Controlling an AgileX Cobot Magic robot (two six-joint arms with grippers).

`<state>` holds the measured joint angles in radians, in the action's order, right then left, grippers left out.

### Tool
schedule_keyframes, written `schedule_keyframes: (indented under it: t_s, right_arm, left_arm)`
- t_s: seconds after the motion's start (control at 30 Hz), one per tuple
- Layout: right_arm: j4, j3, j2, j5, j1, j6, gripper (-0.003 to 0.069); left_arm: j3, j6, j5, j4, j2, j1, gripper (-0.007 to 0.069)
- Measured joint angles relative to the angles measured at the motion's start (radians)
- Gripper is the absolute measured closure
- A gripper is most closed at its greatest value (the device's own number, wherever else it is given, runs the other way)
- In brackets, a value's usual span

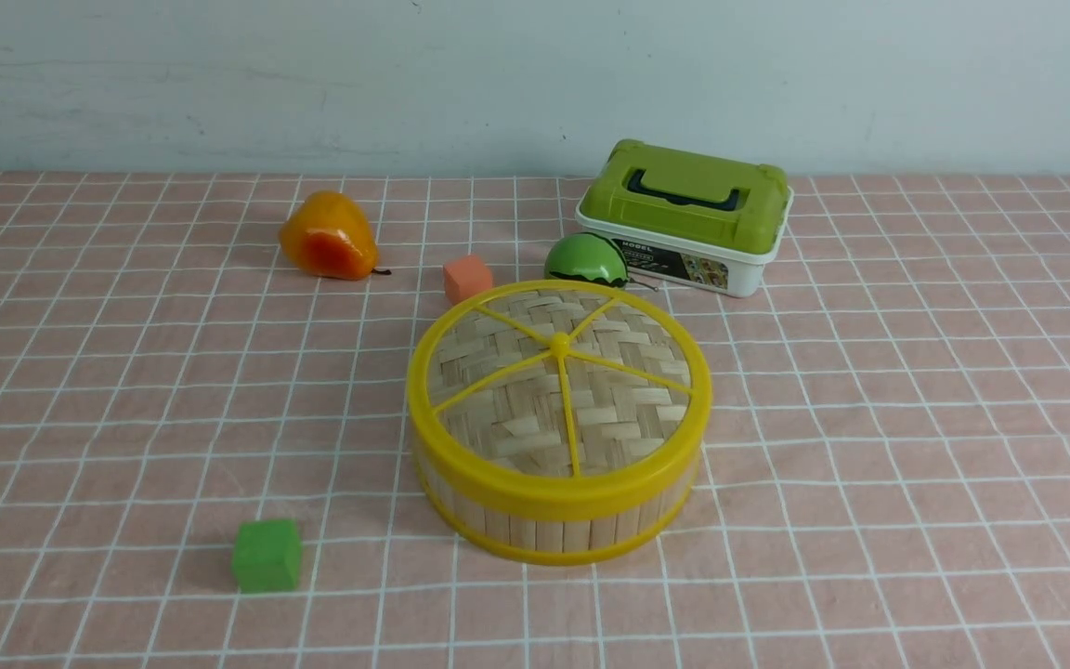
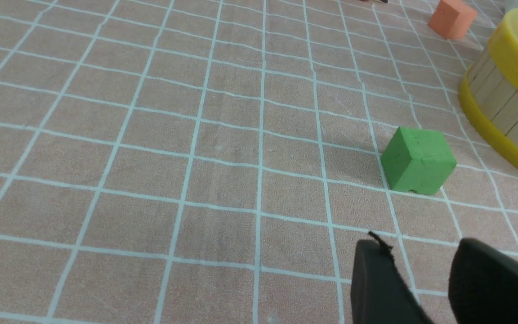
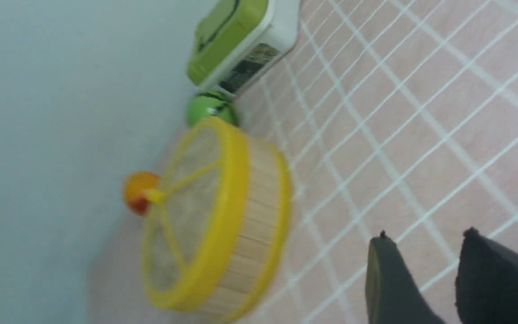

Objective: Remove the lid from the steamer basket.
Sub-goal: Use the right arm to lift the lid of the steamer

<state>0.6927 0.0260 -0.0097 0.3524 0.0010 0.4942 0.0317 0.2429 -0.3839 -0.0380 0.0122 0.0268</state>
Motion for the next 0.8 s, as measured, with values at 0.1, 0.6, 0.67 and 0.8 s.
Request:
schedule_keyframes:
  t_s: [0.1,0.6,0.67,0.8]
  right_arm:
    - [0.046,0.0,0.0,-0.022,0.0,0.001,0.0452]
    - [-0.029,-0.325,0.116,0.243,0.0,-0.635,0.0543]
    - [-0.064,-0.42,0.188,0.295,0.0,-0.678,0.0589]
    - [-0.179,-0.759,0.472,0.587,0.0,-0.829,0.0677]
  left_arm:
    - [0.0,0.0,0.0,0.0,0.0,0.0,0.0385]
    - [0.0,0.0,0.0,0.0,0.0,0.0,0.0385]
    - [0.0,0.0,0.0,0.0,0.0,0.0,0.0385]
    - [0.0,0.0,0.0,0.0,0.0,0.0,0.0385]
